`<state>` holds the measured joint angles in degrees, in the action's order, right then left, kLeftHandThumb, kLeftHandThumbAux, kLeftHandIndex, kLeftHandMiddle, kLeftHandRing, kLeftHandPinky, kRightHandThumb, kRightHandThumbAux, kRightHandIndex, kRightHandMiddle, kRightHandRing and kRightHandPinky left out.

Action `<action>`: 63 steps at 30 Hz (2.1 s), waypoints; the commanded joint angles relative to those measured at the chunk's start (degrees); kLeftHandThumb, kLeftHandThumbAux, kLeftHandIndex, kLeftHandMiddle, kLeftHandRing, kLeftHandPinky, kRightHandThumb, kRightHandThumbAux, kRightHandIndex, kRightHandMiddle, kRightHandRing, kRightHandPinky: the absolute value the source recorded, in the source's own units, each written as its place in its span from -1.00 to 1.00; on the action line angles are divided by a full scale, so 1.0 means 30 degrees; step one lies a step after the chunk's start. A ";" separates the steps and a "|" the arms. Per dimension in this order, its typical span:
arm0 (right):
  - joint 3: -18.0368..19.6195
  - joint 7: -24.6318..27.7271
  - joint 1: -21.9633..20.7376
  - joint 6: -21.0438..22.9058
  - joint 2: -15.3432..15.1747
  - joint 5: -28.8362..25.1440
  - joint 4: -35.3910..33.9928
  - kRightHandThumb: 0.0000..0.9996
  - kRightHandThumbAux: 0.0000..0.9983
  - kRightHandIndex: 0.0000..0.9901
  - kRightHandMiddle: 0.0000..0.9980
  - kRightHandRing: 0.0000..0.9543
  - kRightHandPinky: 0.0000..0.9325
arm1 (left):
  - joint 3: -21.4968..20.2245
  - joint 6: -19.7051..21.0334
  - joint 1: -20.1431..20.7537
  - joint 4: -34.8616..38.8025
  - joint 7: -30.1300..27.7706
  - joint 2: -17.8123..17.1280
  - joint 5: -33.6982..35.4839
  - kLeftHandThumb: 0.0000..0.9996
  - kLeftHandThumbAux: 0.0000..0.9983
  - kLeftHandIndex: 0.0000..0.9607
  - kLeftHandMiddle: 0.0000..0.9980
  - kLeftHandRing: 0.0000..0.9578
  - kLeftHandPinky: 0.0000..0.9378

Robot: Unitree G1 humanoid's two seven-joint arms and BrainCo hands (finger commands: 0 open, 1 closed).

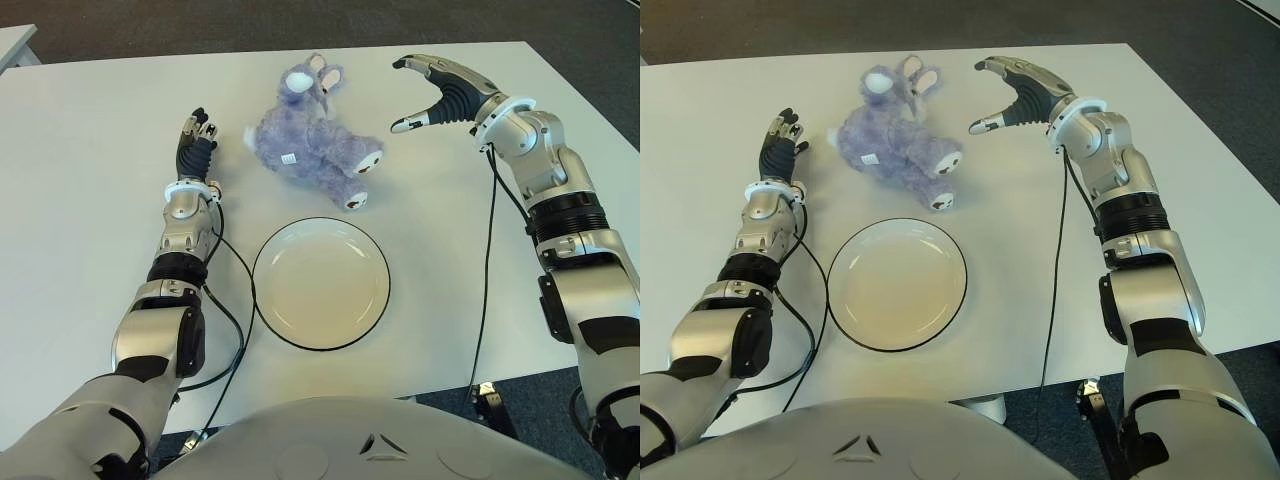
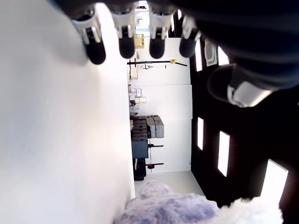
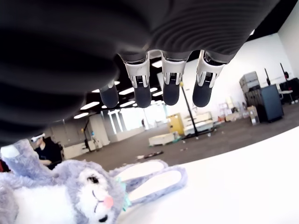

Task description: Put the doll into the plate.

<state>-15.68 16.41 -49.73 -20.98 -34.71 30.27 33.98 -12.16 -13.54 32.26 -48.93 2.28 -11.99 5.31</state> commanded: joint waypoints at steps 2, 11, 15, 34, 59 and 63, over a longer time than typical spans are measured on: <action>-0.0408 0.0229 0.0513 0.0600 0.0309 0.0371 -0.0630 -1.00 -0.17 -0.94 -1.00 -1.00 -1.00 | 0.0215 0.0609 -0.0687 -0.0820 0.0048 0.0246 -0.0252 0.20 -0.28 -1.00 -1.00 -0.98 -0.81; -0.0675 0.0824 0.0698 0.1676 0.0359 0.0591 -0.1791 -1.00 -0.11 -0.96 -1.00 -1.00 -1.00 | 0.0229 0.0462 -0.0665 -0.0954 -0.0083 0.0267 -0.0241 0.19 -0.30 -1.00 -1.00 -1.00 -0.84; -0.0794 0.0934 0.0658 0.1796 0.0264 0.0764 -0.2054 -1.00 -0.11 -0.97 -1.00 -1.00 -1.00 | 0.0242 0.0485 -0.0679 -0.0912 -0.0039 0.0301 -0.0282 0.17 -0.31 -1.00 -1.00 -1.00 -0.87; -0.0667 0.1500 0.0769 0.1644 0.0329 0.0297 -0.3190 -1.00 -0.11 -0.95 -1.00 -1.00 -1.00 | 0.0255 0.0596 -0.0661 -0.0812 0.0025 0.0304 -0.0317 0.16 -0.31 -1.00 -1.00 -1.00 -0.82; -0.0537 0.2062 0.0230 0.1549 0.0207 0.0394 -0.3795 -1.00 -0.15 -0.96 -1.00 -1.00 -1.00 | 0.0296 0.0333 -0.0473 -0.1423 -0.0052 0.0225 -0.0401 0.17 -0.32 -1.00 -1.00 -1.00 -0.89; -0.0514 0.2019 0.0160 0.1381 0.0208 0.0383 -0.3796 -1.00 -0.15 -0.97 -1.00 -1.00 -1.00 | 0.0278 0.0287 -0.0474 -0.1442 -0.0099 0.0190 -0.0379 0.17 -0.31 -1.00 -1.00 -1.00 -0.89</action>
<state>-17.19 21.86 -48.41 -16.20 -33.87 31.26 22.70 -12.01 -14.48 33.02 -50.71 2.27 -12.10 4.83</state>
